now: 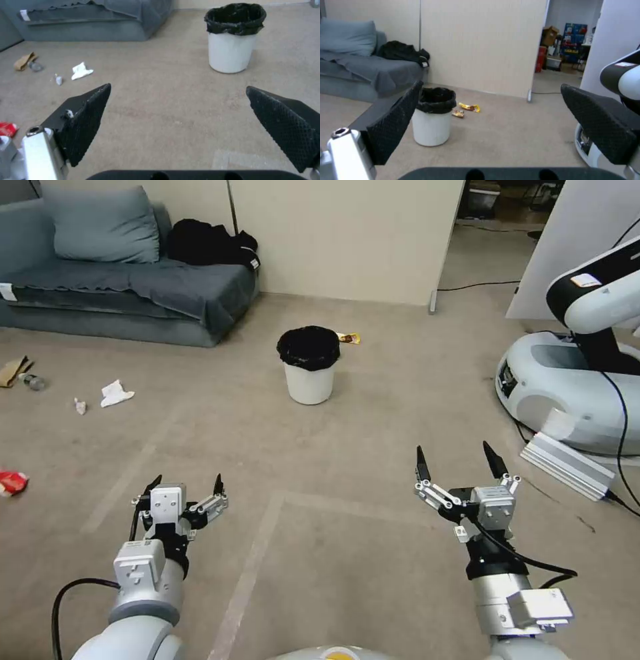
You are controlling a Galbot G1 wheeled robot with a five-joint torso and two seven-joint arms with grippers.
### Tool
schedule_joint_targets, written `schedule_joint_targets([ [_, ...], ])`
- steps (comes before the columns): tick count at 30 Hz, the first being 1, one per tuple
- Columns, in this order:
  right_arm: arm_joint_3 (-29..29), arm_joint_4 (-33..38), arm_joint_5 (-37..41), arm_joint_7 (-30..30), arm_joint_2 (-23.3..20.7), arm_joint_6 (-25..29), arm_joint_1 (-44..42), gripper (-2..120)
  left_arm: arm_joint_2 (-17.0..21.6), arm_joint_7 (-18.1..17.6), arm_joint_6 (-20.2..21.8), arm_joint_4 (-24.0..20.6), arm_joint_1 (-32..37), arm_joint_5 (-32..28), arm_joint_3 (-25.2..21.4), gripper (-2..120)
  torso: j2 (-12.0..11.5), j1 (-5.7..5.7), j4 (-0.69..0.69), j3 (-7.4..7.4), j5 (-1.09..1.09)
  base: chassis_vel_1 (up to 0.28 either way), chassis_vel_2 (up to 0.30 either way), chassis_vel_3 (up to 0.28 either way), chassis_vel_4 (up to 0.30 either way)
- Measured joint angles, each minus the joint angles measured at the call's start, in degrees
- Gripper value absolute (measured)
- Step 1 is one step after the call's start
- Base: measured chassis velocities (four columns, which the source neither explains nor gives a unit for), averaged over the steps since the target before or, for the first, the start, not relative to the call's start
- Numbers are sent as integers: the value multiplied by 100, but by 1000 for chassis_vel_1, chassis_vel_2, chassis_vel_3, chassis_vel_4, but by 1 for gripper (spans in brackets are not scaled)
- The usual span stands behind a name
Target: Pick up the trash bin, then pick up the garbage from the floor and place it into the trash bin.
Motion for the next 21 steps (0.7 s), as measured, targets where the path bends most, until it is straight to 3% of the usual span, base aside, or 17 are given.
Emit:
schedule_joint_targets([
  [21, 11, 0, -3, -3, -1, -2, 0, 100, -24, 18, -34, 8, -8, 81, 4, 99, 0, 0, 1, 0, 1, -148, 146, 144, -147],
])
